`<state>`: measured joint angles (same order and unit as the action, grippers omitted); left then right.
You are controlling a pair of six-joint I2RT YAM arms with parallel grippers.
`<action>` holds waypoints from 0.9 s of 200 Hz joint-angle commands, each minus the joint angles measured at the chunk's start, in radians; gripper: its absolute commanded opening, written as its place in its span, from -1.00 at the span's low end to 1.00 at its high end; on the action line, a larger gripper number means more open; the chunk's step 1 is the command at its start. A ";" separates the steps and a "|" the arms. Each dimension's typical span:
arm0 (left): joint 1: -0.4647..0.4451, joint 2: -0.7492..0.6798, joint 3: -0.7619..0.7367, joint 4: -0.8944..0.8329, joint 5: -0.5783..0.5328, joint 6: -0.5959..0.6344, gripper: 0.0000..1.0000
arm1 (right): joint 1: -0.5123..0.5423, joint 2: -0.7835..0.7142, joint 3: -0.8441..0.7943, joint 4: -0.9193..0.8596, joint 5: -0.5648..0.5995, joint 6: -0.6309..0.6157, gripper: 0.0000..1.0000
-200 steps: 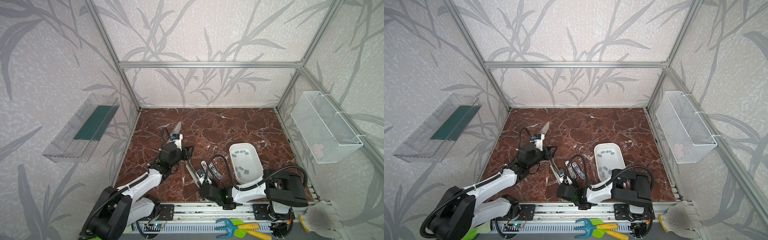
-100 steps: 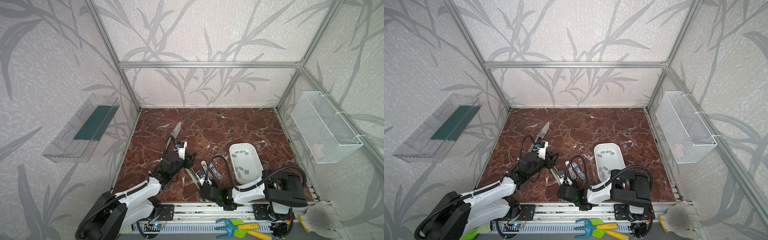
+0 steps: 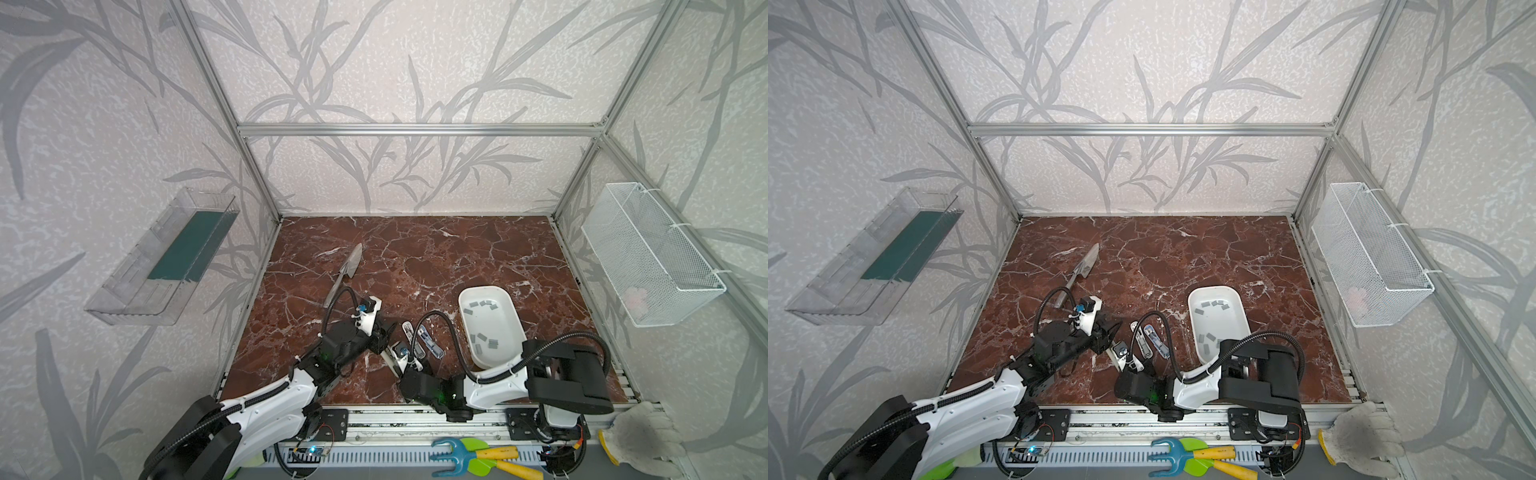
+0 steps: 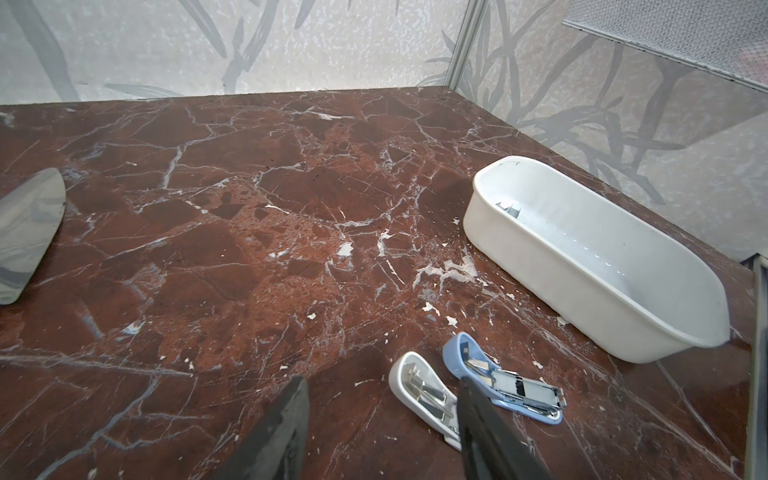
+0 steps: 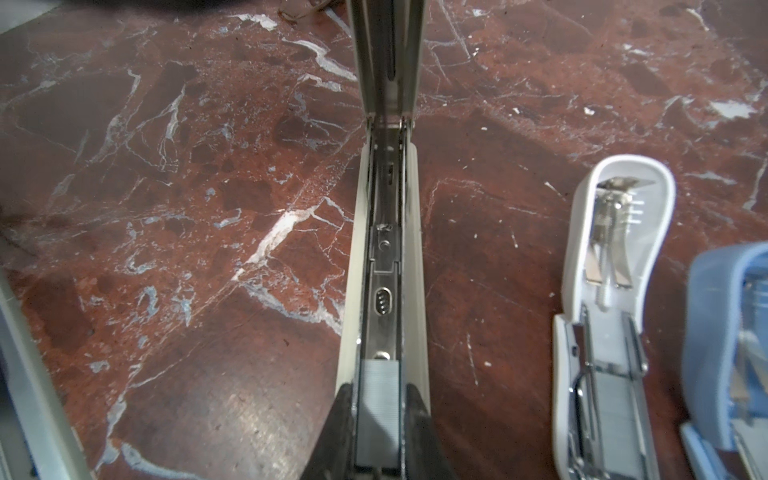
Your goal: Load the staples into the stapler
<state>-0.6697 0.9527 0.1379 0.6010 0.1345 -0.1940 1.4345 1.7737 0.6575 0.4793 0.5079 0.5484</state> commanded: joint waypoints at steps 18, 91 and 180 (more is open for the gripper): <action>-0.038 0.057 -0.010 0.030 0.033 0.011 0.17 | 0.006 0.016 -0.012 0.082 -0.017 0.007 -1.00; -0.058 0.069 -0.015 0.031 -0.008 0.038 0.17 | 0.006 0.019 -0.069 0.191 0.004 0.005 -0.93; -0.127 0.137 -0.006 0.054 -0.056 0.081 0.26 | 0.006 0.075 -0.162 0.537 0.017 -0.080 -0.87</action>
<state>-0.7765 1.0531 0.1360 0.6937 0.0486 -0.0834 1.4345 1.8320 0.5034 0.8864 0.5240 0.4797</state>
